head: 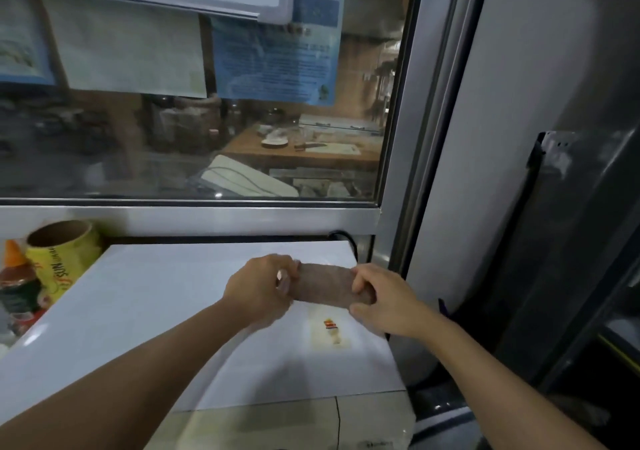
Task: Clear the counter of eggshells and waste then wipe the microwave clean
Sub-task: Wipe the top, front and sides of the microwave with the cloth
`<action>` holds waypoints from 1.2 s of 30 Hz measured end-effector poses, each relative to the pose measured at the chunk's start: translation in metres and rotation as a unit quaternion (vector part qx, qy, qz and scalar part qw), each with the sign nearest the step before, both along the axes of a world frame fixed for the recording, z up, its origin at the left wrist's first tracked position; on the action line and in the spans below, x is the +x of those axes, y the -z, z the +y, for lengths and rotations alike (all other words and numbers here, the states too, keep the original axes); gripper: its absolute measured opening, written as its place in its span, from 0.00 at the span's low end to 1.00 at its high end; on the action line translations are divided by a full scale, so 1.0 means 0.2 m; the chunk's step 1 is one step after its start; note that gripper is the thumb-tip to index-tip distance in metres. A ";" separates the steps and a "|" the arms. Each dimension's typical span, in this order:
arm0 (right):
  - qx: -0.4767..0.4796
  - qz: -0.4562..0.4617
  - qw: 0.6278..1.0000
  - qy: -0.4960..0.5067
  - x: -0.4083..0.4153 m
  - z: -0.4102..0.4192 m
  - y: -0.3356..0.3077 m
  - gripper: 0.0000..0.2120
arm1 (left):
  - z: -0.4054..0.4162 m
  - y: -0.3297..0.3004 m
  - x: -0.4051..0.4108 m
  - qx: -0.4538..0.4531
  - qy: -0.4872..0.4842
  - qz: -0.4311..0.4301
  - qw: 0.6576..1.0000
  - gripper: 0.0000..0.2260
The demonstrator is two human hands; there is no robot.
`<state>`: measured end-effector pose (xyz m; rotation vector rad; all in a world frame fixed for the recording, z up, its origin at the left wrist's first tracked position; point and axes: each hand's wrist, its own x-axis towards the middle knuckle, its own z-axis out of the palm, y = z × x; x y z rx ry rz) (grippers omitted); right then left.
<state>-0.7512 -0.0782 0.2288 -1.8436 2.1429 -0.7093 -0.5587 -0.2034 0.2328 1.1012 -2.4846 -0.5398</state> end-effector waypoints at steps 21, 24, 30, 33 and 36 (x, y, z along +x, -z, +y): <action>-0.011 0.199 0.979 -0.044 -0.01 -0.15 0.09 0.24 | -0.34 0.09 0.11 -0.034 -0.023 -0.165 0.985 0.22; 0.008 0.136 0.989 0.056 -0.08 -0.35 0.10 0.20 | -0.38 0.12 0.10 -0.029 -0.019 -0.181 0.983 0.22; 0.007 0.090 0.986 0.137 -0.09 -0.60 0.12 0.18 | -0.40 0.14 0.10 -0.041 -0.024 -0.182 0.982 0.23; -0.016 0.120 0.992 0.031 -0.06 -0.54 0.14 0.23 | -0.39 0.11 0.10 -0.033 -0.024 -0.180 0.983 0.23; -0.024 0.119 0.989 -0.084 -0.02 -0.45 0.15 0.25 | -0.39 0.10 0.11 -0.018 -0.022 -0.165 0.986 0.23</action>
